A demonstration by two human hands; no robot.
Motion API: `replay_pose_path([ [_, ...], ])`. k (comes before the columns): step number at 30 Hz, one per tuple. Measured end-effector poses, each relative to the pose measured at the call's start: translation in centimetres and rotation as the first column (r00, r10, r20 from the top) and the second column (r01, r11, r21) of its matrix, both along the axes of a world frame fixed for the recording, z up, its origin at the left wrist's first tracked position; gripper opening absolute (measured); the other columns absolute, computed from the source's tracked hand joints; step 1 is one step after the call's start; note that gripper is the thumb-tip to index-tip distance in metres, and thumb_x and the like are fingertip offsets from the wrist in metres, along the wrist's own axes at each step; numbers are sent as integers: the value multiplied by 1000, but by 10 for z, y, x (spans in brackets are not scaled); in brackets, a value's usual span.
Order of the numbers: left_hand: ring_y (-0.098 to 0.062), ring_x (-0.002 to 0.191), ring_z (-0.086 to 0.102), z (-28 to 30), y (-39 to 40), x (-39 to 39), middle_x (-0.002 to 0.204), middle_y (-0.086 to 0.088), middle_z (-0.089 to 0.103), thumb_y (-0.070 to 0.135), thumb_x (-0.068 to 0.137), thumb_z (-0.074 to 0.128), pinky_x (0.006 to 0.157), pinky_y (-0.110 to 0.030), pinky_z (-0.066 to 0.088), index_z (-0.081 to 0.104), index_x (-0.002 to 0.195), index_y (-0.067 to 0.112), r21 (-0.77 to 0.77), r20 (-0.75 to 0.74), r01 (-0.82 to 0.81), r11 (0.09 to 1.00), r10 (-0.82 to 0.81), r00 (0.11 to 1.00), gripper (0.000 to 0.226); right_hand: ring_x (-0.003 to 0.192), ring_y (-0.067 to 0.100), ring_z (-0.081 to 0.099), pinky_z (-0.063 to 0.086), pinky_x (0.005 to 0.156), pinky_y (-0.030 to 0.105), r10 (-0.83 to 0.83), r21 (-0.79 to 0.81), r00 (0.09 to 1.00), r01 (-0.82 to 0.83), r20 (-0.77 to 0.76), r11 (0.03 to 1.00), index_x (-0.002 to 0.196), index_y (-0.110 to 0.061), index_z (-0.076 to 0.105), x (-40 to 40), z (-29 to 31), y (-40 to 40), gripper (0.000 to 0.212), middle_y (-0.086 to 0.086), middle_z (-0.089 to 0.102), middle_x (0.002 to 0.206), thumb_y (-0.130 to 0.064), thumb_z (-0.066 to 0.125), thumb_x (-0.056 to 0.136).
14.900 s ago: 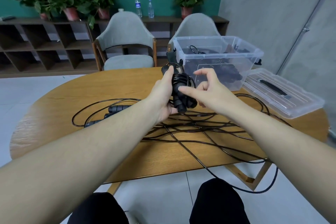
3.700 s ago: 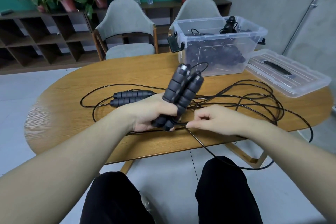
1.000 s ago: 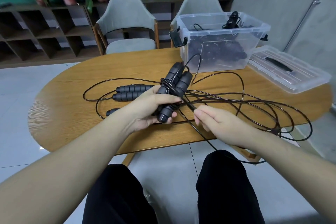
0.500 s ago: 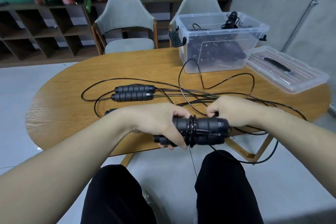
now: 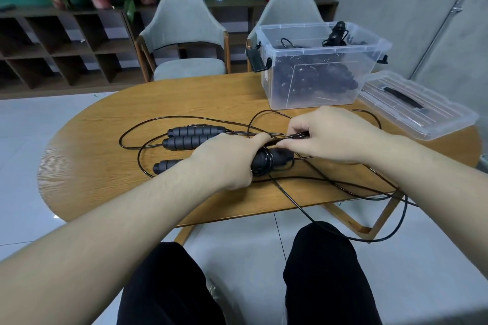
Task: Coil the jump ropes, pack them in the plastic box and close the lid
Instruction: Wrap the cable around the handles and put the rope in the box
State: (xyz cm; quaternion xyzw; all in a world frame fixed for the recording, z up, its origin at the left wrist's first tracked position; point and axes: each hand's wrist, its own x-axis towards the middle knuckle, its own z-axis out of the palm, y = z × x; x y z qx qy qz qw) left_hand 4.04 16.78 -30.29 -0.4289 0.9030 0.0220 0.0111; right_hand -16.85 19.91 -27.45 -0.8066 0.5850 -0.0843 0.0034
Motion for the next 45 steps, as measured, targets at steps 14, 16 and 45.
replay_pose_path([
  [14,-33,68,67,-7,-9,10,106,-9,67,5,78,83,55,-36,55,44,110,23,773,-632,285,567,732,257,54,62,7,45,43,68,36,4,167,859,-104,512,981,91,-31,56,-7,-45,17,38,-4,49,65,-54,27,100],
  [16,-34,71,70,-7,-7,9,105,-8,68,7,72,83,54,-35,56,47,112,22,760,-630,375,530,743,228,56,63,11,46,45,70,38,14,196,850,-138,527,971,96,-36,58,-11,-51,18,39,-3,48,65,-56,25,99],
  [45,-28,86,49,31,-6,-10,112,3,61,23,89,58,62,-36,42,37,127,31,-26,281,40,999,-31,959,44,85,21,62,41,65,29,124,-87,960,-150,-252,985,105,-36,67,2,-9,-34,25,-8,67,87,-50,51,92],
])
